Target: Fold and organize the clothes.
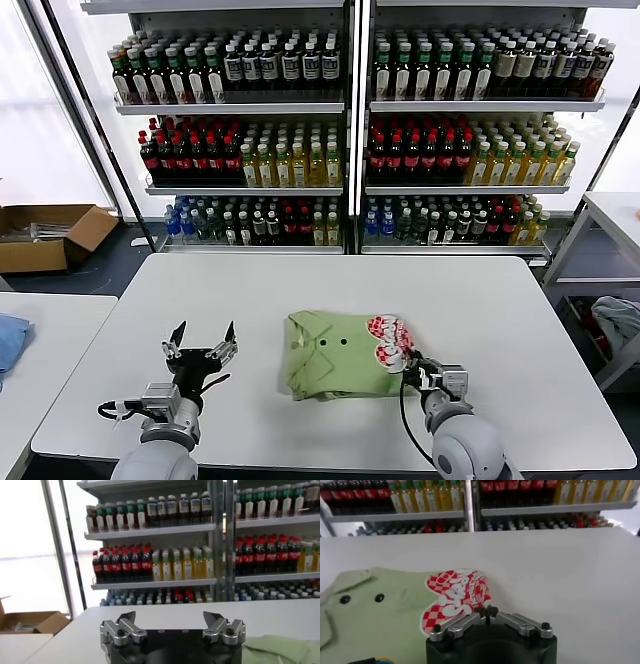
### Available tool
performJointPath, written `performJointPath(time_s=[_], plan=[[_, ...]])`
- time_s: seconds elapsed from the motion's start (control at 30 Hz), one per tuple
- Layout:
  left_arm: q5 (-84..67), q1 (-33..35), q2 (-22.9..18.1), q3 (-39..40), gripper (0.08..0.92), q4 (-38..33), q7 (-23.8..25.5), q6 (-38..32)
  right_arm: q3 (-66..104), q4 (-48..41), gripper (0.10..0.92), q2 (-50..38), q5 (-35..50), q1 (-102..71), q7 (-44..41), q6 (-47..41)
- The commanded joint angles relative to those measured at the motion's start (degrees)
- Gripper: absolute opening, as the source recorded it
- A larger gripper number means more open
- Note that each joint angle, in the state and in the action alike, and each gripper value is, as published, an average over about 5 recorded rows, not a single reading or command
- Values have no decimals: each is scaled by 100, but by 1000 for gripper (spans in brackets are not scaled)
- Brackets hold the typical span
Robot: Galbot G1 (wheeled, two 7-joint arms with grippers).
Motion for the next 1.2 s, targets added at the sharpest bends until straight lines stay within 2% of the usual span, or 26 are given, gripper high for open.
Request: performJointPath(time_s=[0.03,0.17,0.5,0.7,1.03,1.2], plan=[[71,153,-126,126,823,-29,8,-25,531,1055,234,-23,-1383,-386,-414,112],[150,214,-190,195,823,-44,20,-59,174,1292,355,275,-1592,-454,-531,126],[200,325,-212,238,823,-33,18,-107,-265,-1,641,1013,-550,-235,-110,96],[203,319,-180,264,823,32,21,-95,-133,-434,795,1223,-432,-41,-26,165],[198,266,-178,327,823,134,28,-101,-71,-511,823,1239,-317,-139,-57,187],[199,294,-166,311,823,170,34,-122,42,-154,823,1155,-421,-244,-153,270]])
